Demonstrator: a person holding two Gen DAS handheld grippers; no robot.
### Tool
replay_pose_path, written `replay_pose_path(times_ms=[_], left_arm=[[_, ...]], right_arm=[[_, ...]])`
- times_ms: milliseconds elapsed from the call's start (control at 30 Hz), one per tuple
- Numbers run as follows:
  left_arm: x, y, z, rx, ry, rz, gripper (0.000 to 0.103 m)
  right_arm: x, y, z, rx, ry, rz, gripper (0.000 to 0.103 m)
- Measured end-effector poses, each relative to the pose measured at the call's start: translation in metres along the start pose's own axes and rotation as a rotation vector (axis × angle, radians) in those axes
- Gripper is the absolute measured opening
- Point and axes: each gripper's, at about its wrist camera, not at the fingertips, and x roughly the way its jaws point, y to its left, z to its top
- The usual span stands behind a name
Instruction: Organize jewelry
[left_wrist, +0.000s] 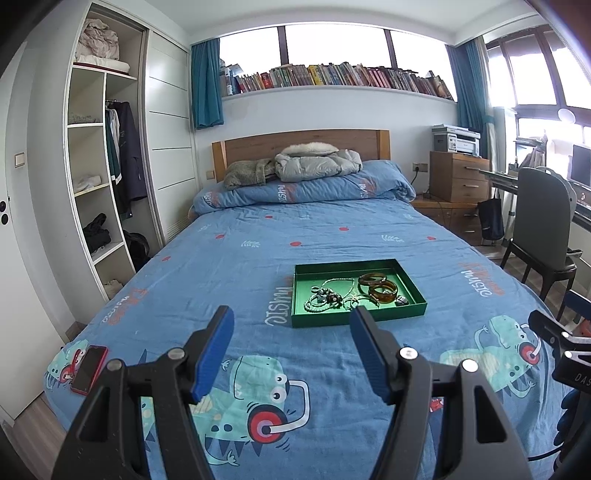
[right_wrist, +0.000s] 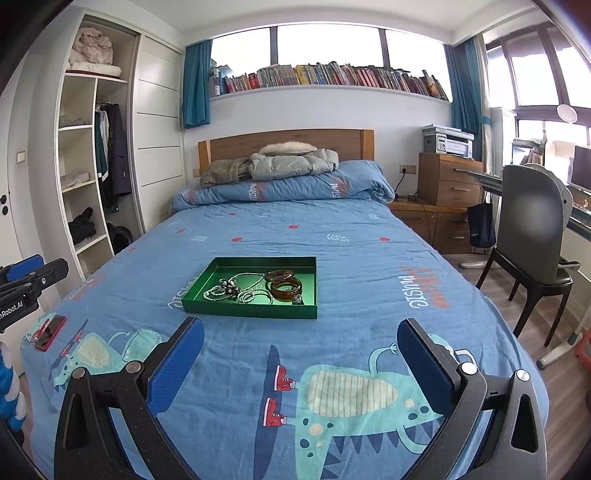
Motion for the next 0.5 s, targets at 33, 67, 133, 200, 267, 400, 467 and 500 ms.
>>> replay_pose_path(times_ms=[33,67,133,200,267,400,467,500], left_arm=[[0.0002,-0.0001,0.0,0.001,0.001,0.0,0.064],[0.0003,0.0,0.0,0.003,0.0,0.001,0.064],[0.0002,0.0,-0.0003,0.002,0.001,0.0,0.064],[0.0005,-0.0003,-0.0005,0.001,0.003,0.0,0.064],[0.0009,0.0003,-0.0008,0.0,0.005,-0.001,0.064],[0.0024,0.0008,-0.0028,-0.001,0.01,-0.001,0.064],[0.0041,0.0021,-0.0048,-0.001,0.012,-0.003,0.064],[0.0045,0.0018,-0.0055,0.0,0.013,-0.002,0.064]], right_arm=[[0.0002,-0.0013,-0.0004,0.002,0.002,-0.001,0.103],[0.0005,-0.0022,-0.001,0.003,0.003,-0.002,0.103],[0.0004,-0.0029,-0.0017,0.003,0.002,-0.005,0.103],[0.0009,-0.0033,-0.0016,0.002,0.003,-0.006,0.103],[0.0009,-0.0041,-0.0017,-0.001,0.003,-0.01,0.103],[0.0013,-0.0055,-0.0015,-0.003,0.004,-0.014,0.103],[0.0025,-0.0061,-0.0012,-0.003,0.008,-0.016,0.103],[0.0029,-0.0061,-0.001,-0.003,0.009,-0.016,0.103]])
